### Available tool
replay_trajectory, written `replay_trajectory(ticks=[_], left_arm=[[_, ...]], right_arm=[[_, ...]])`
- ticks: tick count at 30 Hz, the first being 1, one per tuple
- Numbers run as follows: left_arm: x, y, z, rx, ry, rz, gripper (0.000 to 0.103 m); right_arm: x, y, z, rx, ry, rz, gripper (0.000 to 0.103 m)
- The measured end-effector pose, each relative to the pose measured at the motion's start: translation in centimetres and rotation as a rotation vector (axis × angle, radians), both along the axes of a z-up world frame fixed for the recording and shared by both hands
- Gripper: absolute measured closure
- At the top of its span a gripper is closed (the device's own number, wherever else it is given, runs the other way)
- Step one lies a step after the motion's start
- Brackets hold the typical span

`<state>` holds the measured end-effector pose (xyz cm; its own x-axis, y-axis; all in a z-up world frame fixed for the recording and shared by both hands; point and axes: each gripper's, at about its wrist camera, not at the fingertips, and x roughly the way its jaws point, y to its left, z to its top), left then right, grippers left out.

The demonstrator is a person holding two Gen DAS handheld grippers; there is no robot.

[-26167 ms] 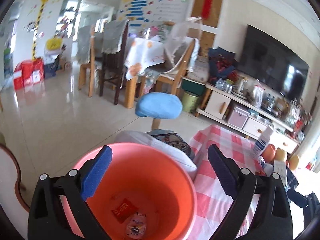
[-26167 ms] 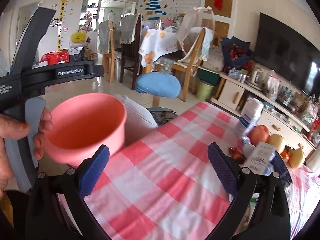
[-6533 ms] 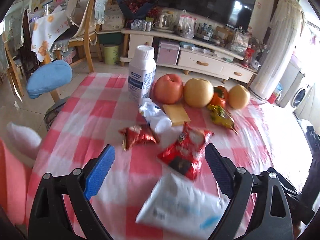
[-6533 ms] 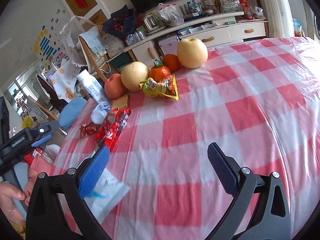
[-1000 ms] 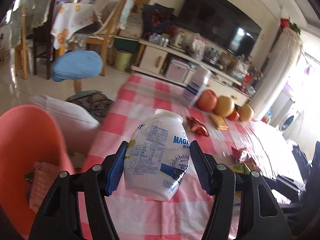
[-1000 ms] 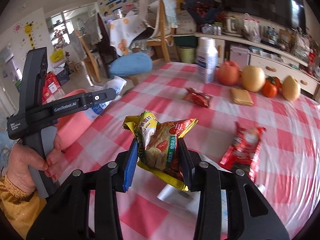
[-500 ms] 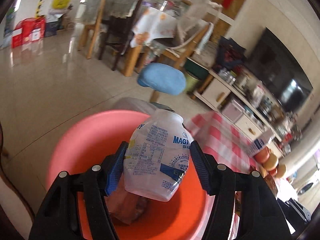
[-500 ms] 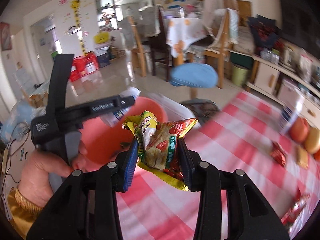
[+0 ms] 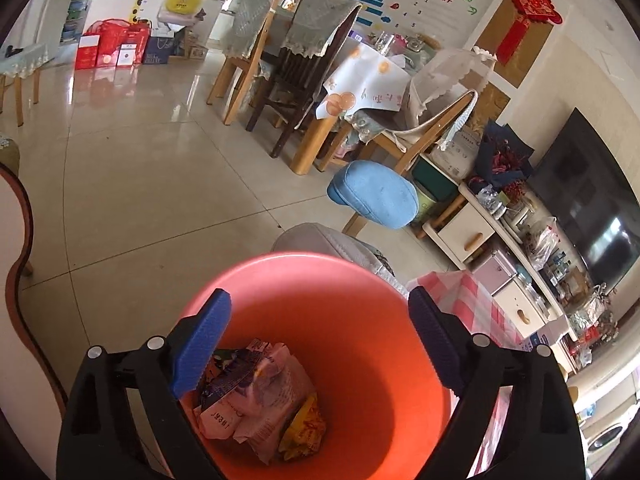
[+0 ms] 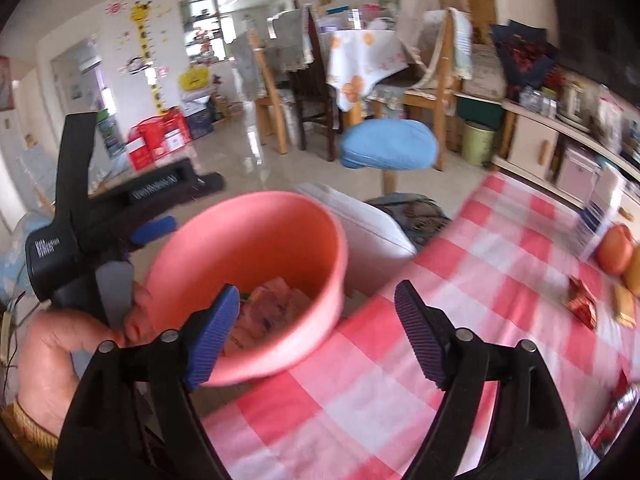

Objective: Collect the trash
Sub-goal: 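Move both open tools back toward the wipes packet and red packets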

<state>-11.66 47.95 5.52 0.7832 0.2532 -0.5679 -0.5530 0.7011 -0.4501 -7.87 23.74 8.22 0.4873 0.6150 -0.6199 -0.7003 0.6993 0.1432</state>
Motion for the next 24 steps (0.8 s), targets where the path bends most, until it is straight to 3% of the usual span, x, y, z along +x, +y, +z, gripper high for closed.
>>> replay_trajectory(ticks=[6,11,24], left_arm=[[1.5,-2.1,0.2,0.066,0.051,-0.081,0.012],[2.2,-4.9,1.1,0.141,0.037,-0.157,0.012],[3.9,-10.8,1.7,0.183,0.004,-0.308,0.012]], right_arm=[[-0.2,-4.5,-1.3,0.004,0.043,-0.097,0.015],[-1.0,-7.3,-2.4,-0.004,0.055,-0.143,0.01],[-3.7,-11.8,-3.5,-0.047,0.026,-0.187,0.009]])
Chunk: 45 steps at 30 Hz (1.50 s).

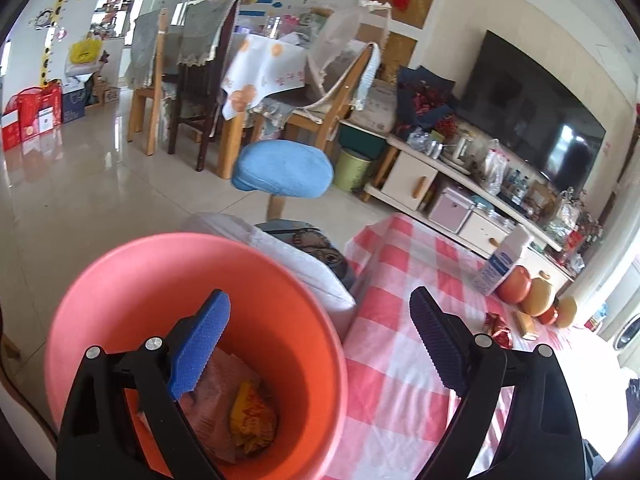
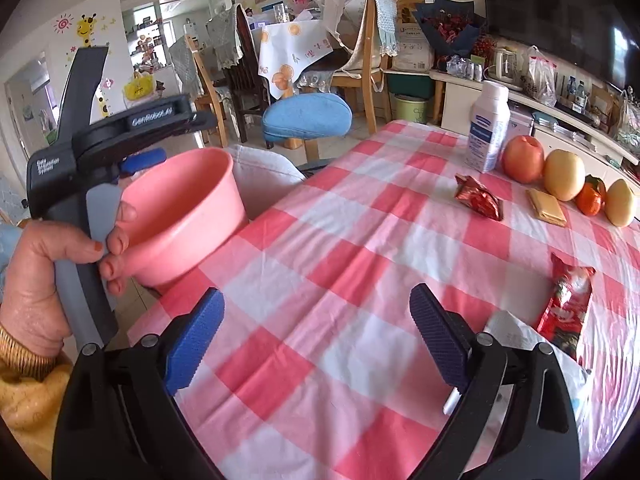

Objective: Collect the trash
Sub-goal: 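Move both open tools back toward the wipes packet and red packets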

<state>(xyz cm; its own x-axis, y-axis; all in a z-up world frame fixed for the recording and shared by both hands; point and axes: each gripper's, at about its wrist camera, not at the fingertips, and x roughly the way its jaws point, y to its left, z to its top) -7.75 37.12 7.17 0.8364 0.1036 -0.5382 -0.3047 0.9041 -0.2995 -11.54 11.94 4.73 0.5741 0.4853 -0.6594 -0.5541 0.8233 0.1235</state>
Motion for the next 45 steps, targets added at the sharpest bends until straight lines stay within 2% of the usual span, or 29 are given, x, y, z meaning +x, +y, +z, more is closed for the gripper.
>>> replay_trajectory(ticks=[6,10,20,30,40,45], left_arm=[[0.8,-2.6,-0.4,0.02,0.035,-0.052,0.012],[1.2,-4.0,-1.0,-0.005,0.058,-0.096,0.012],[1.5,-7.2,-1.6,-0.002,0.065,-0.161,0.012],[1.4,-10.7,-1.9,0.036,0.068,-0.246,0.012],[0.3,-13.7,-2.2,0.073,0.091,-0.302,0.012],[-1.1,-15.9,-2.2,0.12,0.102,-0.341,0.012]], right_arm=[[-0.9,-1.5,-0.6,-0.023,0.013,-0.019,0.008],[-1.2,-2.5,-0.8,-0.03,0.014,-0.037,0.008],[-1.8,-5.0,-0.4,-0.02,0.0,-0.059,0.008],[-2.4,-8.0,0.2,-0.018,-0.032,-0.082,0.008],[-1.3,-13.3,1.2,0.014,-0.04,-0.188,0.008],[-0.5,-16.3,1.6,0.028,-0.047,-0.249,0.008]])
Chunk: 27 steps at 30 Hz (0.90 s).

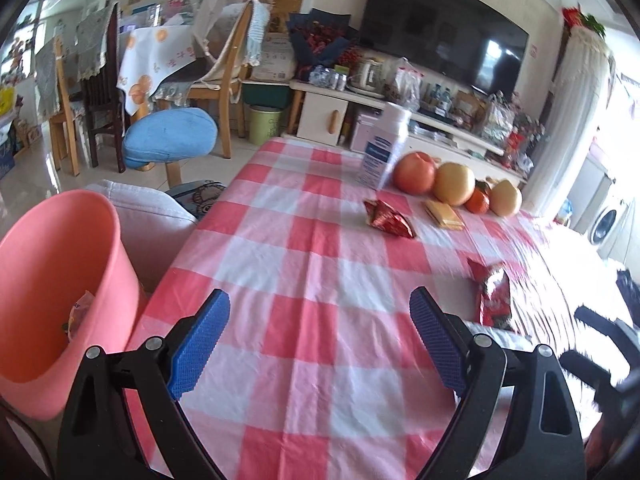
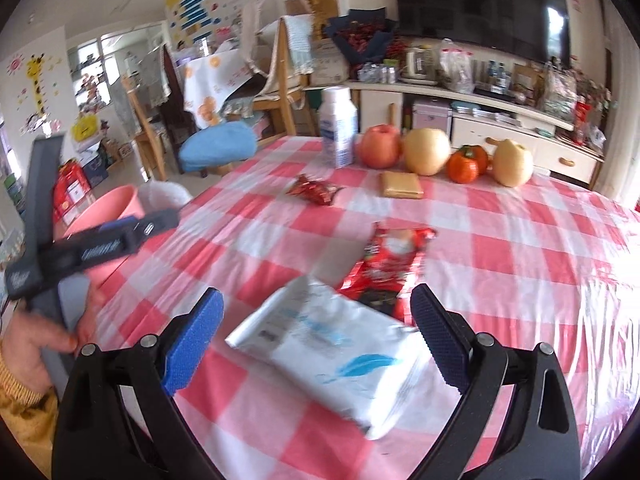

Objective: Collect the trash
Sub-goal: 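Move both open tools back toward the wipes packet and red packets, then grasp the white wipes packet with the left gripper while the right grasps the red coffee packet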

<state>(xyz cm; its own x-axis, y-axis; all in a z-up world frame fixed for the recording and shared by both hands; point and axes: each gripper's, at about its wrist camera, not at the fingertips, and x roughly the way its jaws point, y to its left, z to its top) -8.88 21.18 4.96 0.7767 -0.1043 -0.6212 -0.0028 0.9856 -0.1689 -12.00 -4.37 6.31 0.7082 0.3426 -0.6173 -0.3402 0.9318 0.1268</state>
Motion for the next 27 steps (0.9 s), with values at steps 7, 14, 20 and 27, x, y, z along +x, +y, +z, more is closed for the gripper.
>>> replay_trajectory(ticks=[7,14,20,27], left_arm=[[-2.0,-4.5,-0.3,0.1,0.011,-0.096,0.012],[-4.9,-9.1,-1.2,0.166,0.039,-0.18,0.012],[-6.9,-11.1,-2.6,-0.073,0.13,-0.241,0.012],[-4.7,-13.4,-5.4,-0.358,0.269,-0.201,0.012]], right_arm=[[0.9,-4.0,0.3,0.026,0.002,-0.071,0.008],[1.7,-7.2,0.1,0.037,-0.001,-0.127,0.008],[2.8,-9.8,-0.3,0.027,0.019,-0.183,0.008],[3.6,-12.1,-0.3,0.049,0.03,-0.223,0.008]])
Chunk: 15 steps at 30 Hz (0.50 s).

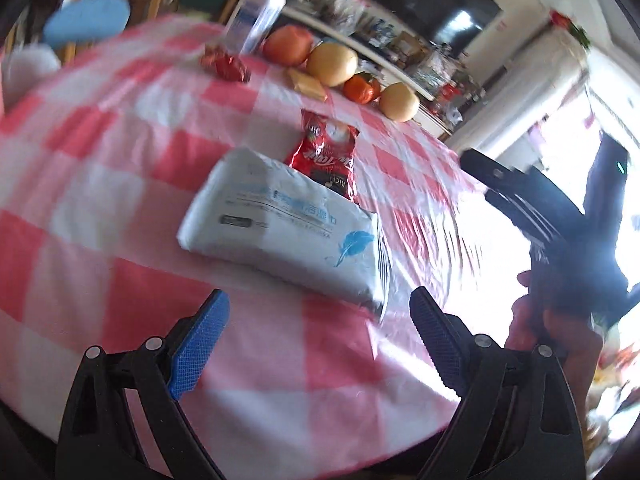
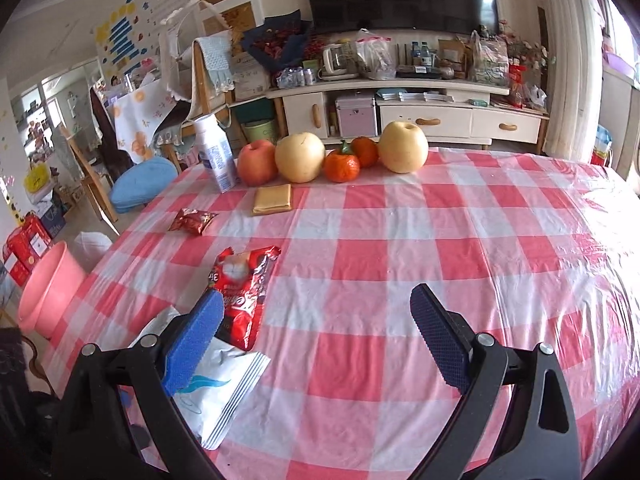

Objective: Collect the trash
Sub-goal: 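Grasp the white wipes packet with the left gripper while the right grasps the red coffee packet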

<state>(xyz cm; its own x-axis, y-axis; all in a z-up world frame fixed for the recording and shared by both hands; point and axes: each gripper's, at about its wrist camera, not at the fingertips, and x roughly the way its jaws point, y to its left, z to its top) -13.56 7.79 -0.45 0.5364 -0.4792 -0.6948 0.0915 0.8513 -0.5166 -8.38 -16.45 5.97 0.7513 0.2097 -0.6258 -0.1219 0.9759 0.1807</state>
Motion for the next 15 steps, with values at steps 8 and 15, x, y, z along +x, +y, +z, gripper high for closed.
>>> replay_trajectory(ticks=[8,15], left_arm=[[4.7,-3.5,0.2,0.121,0.014,0.061,0.012],[9.9,-6.0,0.5,0.289,0.025,0.049,0.012]], right_arm=[[0.7,-1.4,0.2,0.026,0.009,-0.012,0.008],[1.1,-3.1,0.3,0.074,0.02,-0.035,0.008]])
